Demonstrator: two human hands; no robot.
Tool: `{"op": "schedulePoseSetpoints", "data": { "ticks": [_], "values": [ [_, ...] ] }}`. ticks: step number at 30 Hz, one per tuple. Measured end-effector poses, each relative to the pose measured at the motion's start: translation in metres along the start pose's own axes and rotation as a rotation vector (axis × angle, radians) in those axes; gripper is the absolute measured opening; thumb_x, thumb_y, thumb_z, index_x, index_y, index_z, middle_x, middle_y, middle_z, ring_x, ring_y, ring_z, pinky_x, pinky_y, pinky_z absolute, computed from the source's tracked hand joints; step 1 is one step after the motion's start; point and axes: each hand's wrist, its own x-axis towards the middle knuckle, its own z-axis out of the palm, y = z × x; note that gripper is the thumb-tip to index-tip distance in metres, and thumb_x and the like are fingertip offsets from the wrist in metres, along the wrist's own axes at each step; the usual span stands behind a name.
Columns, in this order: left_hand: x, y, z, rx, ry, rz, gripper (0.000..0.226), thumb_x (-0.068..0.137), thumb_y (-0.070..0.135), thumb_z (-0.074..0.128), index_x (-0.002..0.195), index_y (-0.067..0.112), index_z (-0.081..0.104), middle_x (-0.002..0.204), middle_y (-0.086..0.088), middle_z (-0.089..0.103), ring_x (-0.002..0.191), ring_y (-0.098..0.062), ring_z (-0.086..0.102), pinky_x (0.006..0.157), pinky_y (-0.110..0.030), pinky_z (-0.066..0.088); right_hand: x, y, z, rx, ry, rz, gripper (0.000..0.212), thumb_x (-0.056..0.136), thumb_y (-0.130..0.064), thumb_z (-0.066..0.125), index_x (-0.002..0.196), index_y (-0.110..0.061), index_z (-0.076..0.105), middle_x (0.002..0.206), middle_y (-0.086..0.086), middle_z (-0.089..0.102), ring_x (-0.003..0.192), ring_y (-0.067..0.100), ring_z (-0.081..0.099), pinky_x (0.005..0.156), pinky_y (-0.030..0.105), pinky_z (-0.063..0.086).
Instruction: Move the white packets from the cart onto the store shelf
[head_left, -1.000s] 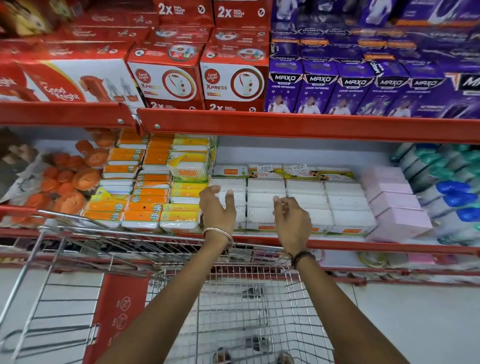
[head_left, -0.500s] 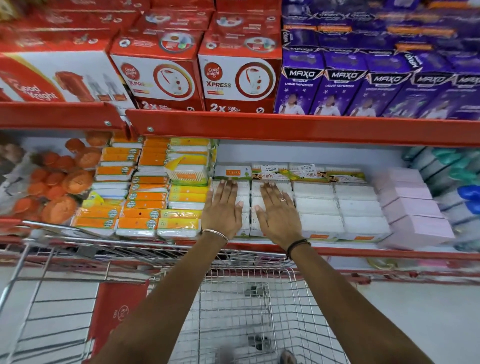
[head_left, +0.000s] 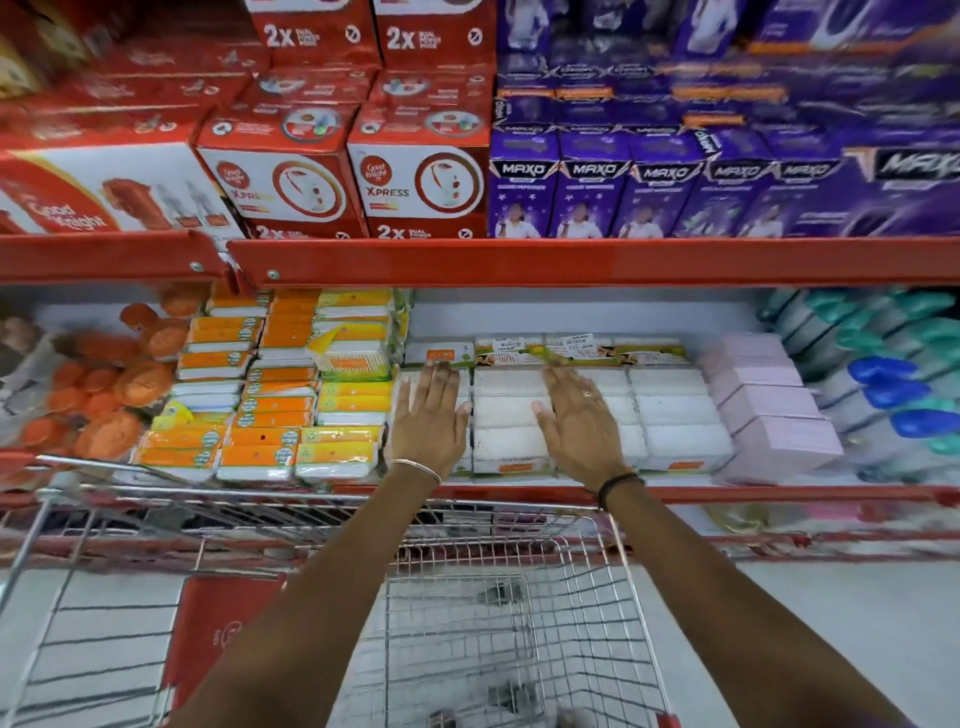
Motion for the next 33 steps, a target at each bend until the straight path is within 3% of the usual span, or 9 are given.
{"op": "schedulePoseSetpoints", "data": {
  "ticks": [5, 11, 14, 18, 24, 27, 30, 33],
  "values": [
    [-0.003, 0.055, -0.001, -0.177, 0.008, 0.108, 0.065, 0.091, 0.042, 0.004, 0.146, 0.012, 0.017, 0.158, -0.007, 0.016, 0.146, -0.022, 0.005, 0.119, -0.045, 0.007, -0.023, 0.062, -0.024, -0.083, 0.038, 0.119, 0.065, 0.091, -0.047, 0.012, 0.141, -0.011, 0.031, 0.151, 0.012, 0.035, 0.141, 0.024, 0.028, 0.117, 0.042, 0.019],
    [0.002, 0.106, 0.018, -0.075, -0.029, 0.047, 0.067, 0.087, 0.044, 0.002, 0.148, 0.016, 0.007, 0.159, -0.003, 0.007, 0.146, -0.020, 0.004, 0.118, -0.049, 0.005, -0.028, 0.094, -0.025, -0.122, -0.016, 0.147, 0.069, 0.090, -0.052, 0.011, 0.146, -0.013, 0.021, 0.156, 0.006, 0.023, 0.145, 0.020, 0.018, 0.119, 0.043, 0.014],
    [0.003, 0.107, 0.030, -0.037, -0.060, 0.008, 0.061, 0.095, 0.043, 0.013, 0.148, 0.016, 0.000, 0.159, -0.002, 0.004, 0.147, -0.017, 0.001, 0.118, -0.049, 0.002, -0.026, 0.097, -0.018, -0.112, -0.033, 0.148, 0.071, 0.089, -0.054, 0.011, 0.147, -0.014, 0.018, 0.157, 0.006, 0.021, 0.145, 0.019, 0.015, 0.120, 0.042, 0.013],
    [0.008, 0.105, 0.034, -0.025, -0.050, 0.090, 0.069, 0.088, 0.050, 0.001, 0.148, 0.015, 0.002, 0.159, -0.002, 0.008, 0.146, -0.016, 0.002, 0.119, -0.048, 0.004, -0.026, 0.098, -0.011, -0.117, -0.025, 0.120, 0.071, 0.089, -0.054, 0.011, 0.146, -0.013, 0.022, 0.156, 0.006, 0.025, 0.145, 0.018, 0.018, 0.119, 0.043, 0.015],
    [0.011, 0.102, 0.042, 0.009, -0.030, 0.132, 0.075, 0.089, 0.061, 0.009, 0.148, 0.015, 0.008, 0.158, -0.003, 0.013, 0.146, -0.016, 0.004, 0.120, -0.046, 0.004, -0.023, 0.100, -0.003, -0.127, 0.006, 0.133, 0.068, 0.089, -0.050, 0.015, 0.145, -0.012, 0.024, 0.154, 0.007, 0.030, 0.143, 0.019, 0.023, 0.118, 0.042, 0.019],
    [0.011, 0.102, 0.043, 0.034, -0.029, 0.129, 0.078, 0.087, 0.063, -0.001, 0.148, 0.016, 0.009, 0.158, -0.002, 0.012, 0.146, -0.016, 0.004, 0.117, -0.043, -0.002, -0.024, 0.100, -0.003, -0.129, -0.001, 0.135, 0.067, 0.089, -0.049, 0.017, 0.145, -0.012, 0.026, 0.153, 0.008, 0.032, 0.143, 0.020, 0.025, 0.117, 0.041, 0.021],
    [0.009, 0.105, 0.041, 0.036, -0.021, 0.120, 0.085, 0.081, 0.065, -0.015, 0.148, 0.017, 0.007, 0.159, -0.002, 0.011, 0.146, -0.016, 0.005, 0.120, -0.046, 0.003, -0.024, 0.098, -0.004, -0.137, -0.004, 0.135, 0.067, 0.089, -0.048, 0.016, 0.145, -0.011, 0.025, 0.153, 0.008, 0.032, 0.143, 0.020, 0.026, 0.117, 0.041, 0.020],
    [0.008, 0.103, 0.034, 0.017, -0.038, 0.131, 0.088, 0.080, 0.065, -0.019, 0.148, 0.016, 0.008, 0.158, -0.002, 0.013, 0.146, -0.017, 0.006, 0.118, -0.046, -0.001, -0.026, 0.096, -0.010, -0.130, -0.039, 0.130, 0.071, 0.090, -0.054, 0.008, 0.146, -0.012, 0.020, 0.155, 0.007, 0.026, 0.144, 0.019, 0.020, 0.119, 0.041, 0.013]
  ]
}}
